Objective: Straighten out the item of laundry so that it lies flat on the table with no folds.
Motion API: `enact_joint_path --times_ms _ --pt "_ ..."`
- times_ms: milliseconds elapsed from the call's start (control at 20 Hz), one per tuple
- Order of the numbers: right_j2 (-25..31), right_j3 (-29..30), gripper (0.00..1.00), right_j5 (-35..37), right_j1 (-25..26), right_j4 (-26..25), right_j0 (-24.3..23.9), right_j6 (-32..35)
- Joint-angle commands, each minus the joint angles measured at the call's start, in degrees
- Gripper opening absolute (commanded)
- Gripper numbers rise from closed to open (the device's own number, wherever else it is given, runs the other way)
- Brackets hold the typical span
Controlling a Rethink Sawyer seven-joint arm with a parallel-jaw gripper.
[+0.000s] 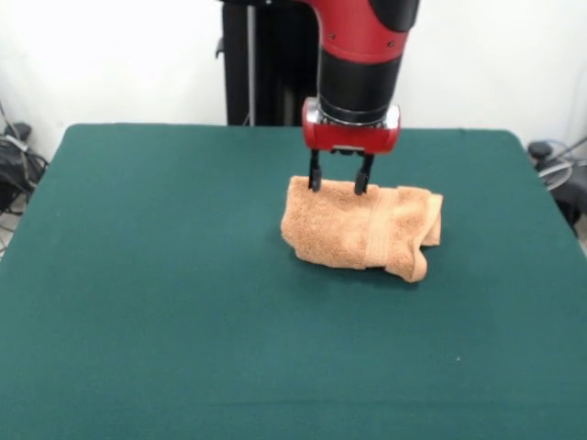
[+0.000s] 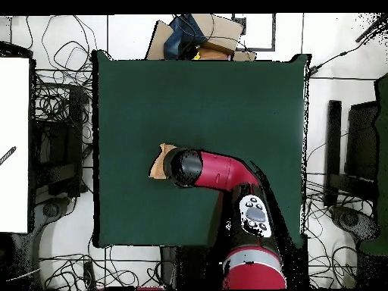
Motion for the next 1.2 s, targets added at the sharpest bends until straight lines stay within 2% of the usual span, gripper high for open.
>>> enact_joint_path --times_ms 50,350,650,1200 --pt "1.7 -2.6 1.00 -4.6 2.7 -3.1 -0.1 5.7" --pt "2.8 -3.2 1.00 -8.0 5.6 -3.9 -1.9 4.4" --pt "2.0 -2.1 1.00 -11.5 6.1 -5.1 -2.7 5.1" --pt "2.0 -1.2 1.00 -10.1 5.8 -4.9 -3.4 5.8"
